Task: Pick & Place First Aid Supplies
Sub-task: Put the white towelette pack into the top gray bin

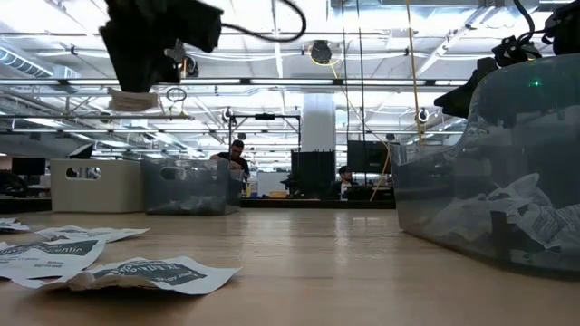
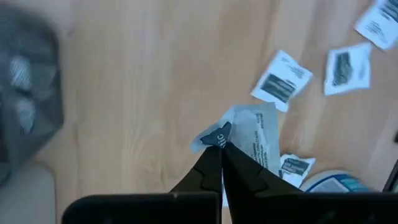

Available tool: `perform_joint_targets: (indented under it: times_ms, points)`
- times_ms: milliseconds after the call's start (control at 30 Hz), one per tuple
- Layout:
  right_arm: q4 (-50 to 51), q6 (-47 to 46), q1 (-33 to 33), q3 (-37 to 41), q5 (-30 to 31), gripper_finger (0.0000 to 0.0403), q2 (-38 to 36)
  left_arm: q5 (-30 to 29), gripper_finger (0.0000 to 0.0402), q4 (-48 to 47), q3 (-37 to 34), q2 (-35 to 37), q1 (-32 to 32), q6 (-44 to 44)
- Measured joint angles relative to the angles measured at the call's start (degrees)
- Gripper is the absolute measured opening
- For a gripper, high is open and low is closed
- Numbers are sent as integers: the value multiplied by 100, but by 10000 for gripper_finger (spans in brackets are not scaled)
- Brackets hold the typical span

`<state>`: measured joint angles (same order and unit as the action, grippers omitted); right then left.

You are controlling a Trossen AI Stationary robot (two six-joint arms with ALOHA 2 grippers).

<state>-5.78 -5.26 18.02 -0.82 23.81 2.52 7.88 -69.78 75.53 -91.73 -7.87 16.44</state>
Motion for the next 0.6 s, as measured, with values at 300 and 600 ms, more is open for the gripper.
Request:
perform_joint_targets:
  times_ms: [300,600]
  points:
    - [0,0,0,-1,-2,220,0,-98,2,-251,-28,247,1131,810]
    - [0,0,0,0,2,222,0,-35,1,-117,-428,594,2505,722]
